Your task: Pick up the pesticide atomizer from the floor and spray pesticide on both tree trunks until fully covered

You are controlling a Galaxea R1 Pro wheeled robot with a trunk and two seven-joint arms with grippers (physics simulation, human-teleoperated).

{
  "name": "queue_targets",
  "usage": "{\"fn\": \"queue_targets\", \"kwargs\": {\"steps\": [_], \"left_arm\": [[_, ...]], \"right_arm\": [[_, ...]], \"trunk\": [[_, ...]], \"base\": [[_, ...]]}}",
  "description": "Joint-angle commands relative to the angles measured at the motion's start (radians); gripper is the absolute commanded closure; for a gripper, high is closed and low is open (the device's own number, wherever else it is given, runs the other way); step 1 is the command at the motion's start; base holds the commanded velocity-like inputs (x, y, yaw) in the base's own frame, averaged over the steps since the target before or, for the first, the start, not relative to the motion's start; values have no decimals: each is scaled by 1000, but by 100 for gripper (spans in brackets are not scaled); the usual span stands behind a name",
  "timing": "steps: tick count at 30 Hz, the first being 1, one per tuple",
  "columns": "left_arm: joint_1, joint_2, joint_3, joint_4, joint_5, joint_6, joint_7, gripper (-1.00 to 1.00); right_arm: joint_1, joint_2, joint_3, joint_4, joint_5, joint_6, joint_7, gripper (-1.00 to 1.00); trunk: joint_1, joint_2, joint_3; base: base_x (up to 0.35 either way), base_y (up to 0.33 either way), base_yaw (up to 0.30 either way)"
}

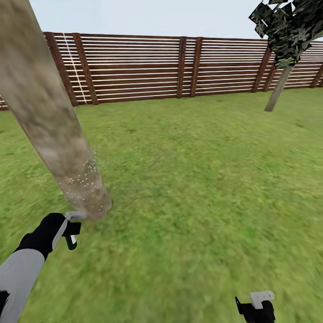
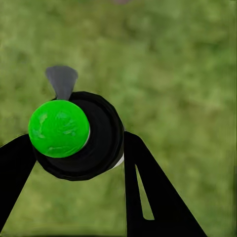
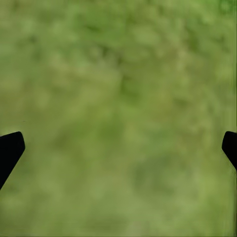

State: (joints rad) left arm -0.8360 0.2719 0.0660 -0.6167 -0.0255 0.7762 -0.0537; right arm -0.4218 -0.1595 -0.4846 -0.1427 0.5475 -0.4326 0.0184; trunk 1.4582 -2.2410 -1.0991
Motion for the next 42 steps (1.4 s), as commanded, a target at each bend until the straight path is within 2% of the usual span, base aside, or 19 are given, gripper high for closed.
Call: {"fn": "queue_targets", "kwargs": {"steps": [1, 15, 25, 33, 42], "left_arm": [[0, 0, 0, 0, -1, 0, 0, 100], [0, -2, 2, 3, -1, -5, 3, 100], [0, -12, -2, -9, -1, 4, 2, 100], [0, -14, 0, -11, -1, 5, 2, 100], [0, -16, -1, -11, -2, 5, 2, 100]], "right_arm": [[0, 0, 1, 0, 0, 0, 0, -100], [0, 0, 0, 0, 0, 0, 0, -100], [0, 0, 0, 0, 0, 0, 1, -100], [0, 0, 1, 0, 0, 0, 1, -100], [0, 0, 0, -1, 0, 0, 0, -100]], "trunk": [[0, 0, 0], [0, 0, -3], [0, 0, -12], [0, 0, -13], [0, 0, -18]], "base": [[150, -266, 267], [226, -139, 70], [62, -33, 180], [232, -172, 33], [74, -242, 216]]}}
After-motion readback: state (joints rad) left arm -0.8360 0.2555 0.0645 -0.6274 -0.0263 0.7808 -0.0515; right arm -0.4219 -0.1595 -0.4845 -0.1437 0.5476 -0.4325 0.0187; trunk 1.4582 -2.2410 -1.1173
